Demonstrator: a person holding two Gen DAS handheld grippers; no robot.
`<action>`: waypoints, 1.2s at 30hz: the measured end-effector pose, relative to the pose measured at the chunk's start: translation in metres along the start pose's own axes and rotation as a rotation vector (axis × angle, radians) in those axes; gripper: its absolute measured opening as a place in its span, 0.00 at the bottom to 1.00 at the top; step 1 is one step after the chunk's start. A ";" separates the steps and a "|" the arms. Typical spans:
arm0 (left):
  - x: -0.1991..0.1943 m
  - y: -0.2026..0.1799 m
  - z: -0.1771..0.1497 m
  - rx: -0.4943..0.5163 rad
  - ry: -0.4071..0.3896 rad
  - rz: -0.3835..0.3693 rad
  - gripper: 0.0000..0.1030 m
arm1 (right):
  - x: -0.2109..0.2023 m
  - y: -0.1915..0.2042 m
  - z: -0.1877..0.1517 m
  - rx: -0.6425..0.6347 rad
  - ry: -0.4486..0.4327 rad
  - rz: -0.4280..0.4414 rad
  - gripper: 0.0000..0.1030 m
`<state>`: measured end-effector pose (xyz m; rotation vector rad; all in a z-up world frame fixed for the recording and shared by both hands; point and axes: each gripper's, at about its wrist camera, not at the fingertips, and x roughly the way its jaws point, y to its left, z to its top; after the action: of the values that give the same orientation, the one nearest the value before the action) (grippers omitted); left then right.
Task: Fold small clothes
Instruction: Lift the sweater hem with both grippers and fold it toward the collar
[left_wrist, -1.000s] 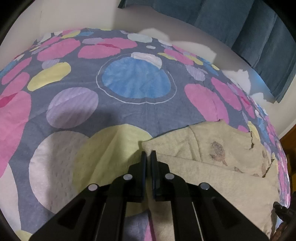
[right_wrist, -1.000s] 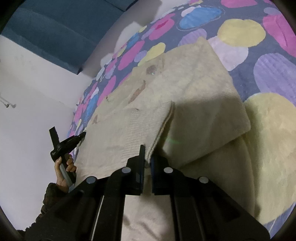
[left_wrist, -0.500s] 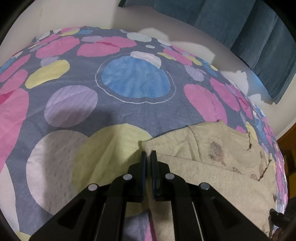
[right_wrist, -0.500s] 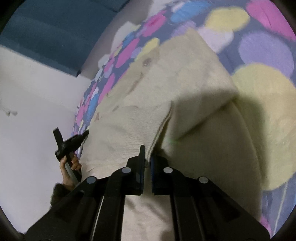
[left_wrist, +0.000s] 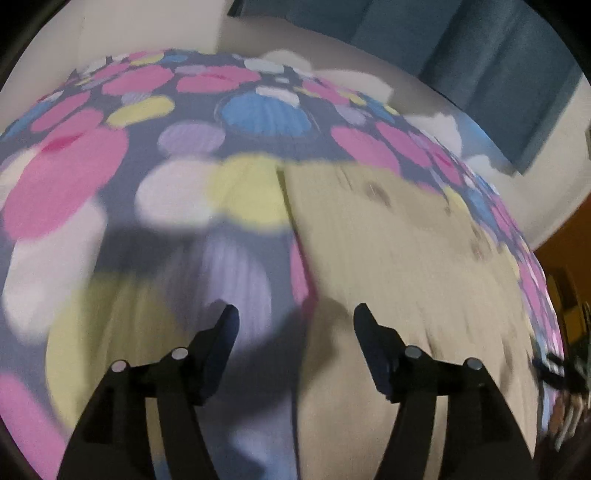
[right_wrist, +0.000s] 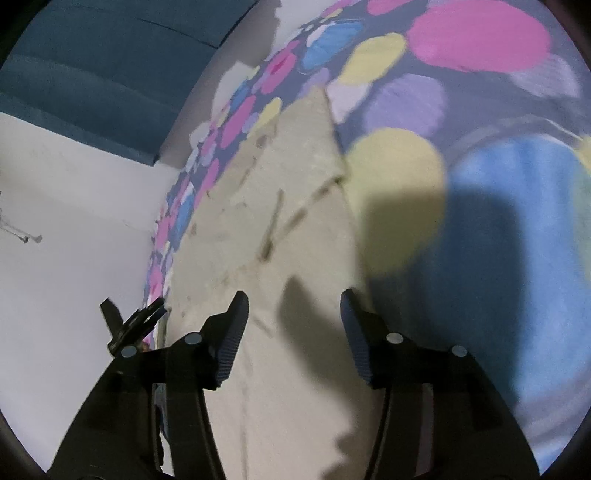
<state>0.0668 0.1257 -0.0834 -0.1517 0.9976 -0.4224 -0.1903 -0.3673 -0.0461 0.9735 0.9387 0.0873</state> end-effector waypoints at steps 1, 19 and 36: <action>-0.011 -0.002 -0.017 0.009 0.020 -0.021 0.63 | -0.008 -0.002 -0.005 -0.005 0.006 -0.005 0.51; -0.096 -0.022 -0.176 -0.086 0.173 -0.402 0.62 | -0.040 0.002 -0.107 -0.073 0.260 0.252 0.58; -0.094 -0.035 -0.207 -0.160 0.191 -0.564 0.44 | -0.030 0.024 -0.139 -0.137 0.363 0.302 0.54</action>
<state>-0.1605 0.1464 -0.1107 -0.5520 1.1728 -0.8833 -0.2998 -0.2742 -0.0391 0.9829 1.0926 0.5924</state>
